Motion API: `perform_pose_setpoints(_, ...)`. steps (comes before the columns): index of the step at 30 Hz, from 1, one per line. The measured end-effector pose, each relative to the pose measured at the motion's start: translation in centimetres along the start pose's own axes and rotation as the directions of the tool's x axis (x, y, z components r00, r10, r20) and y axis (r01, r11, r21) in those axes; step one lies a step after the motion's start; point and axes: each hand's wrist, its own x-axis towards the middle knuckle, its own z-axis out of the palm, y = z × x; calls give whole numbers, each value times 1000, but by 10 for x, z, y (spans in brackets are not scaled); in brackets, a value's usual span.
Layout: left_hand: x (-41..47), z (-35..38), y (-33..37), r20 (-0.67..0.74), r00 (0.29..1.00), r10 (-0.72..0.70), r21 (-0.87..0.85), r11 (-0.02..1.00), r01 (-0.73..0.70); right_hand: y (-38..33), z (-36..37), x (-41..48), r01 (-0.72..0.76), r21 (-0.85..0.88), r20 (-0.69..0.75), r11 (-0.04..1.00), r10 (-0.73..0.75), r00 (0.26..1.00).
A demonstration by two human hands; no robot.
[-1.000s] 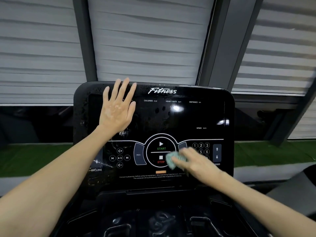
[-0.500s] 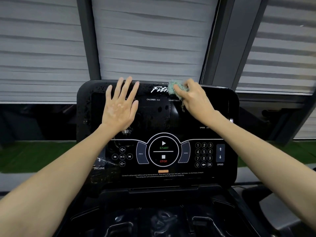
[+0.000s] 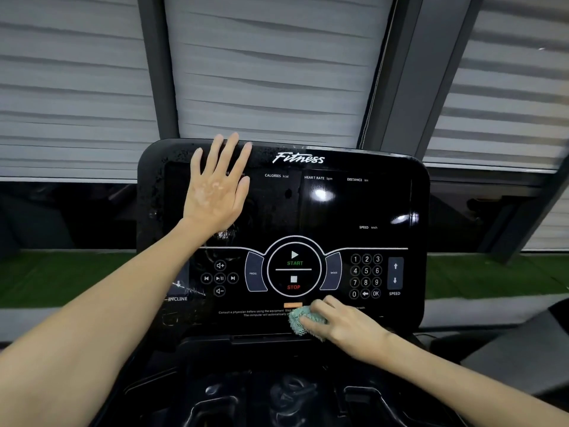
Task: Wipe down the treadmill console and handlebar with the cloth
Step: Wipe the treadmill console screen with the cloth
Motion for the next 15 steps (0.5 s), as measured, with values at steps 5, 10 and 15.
perform_pose_setpoints(5, 0, 1, 0, -1, 1000, -6, 0, 1000, 6, 25, -27, 28, -36, -41, -134, 999, 30, 990)
perform_pose_setpoints(10, 0, 1, 1, -7, 1000, -4, -1, 1000, 4, 82, -91, 96, -195, -78, -325, 978, 160, 932)
perform_pose_setpoints(15, 1, 0, 1, -7, 1000, -5, -10, 1000, 5, 129, -147, 148, -330, -101, -491, 939, 241, 837)
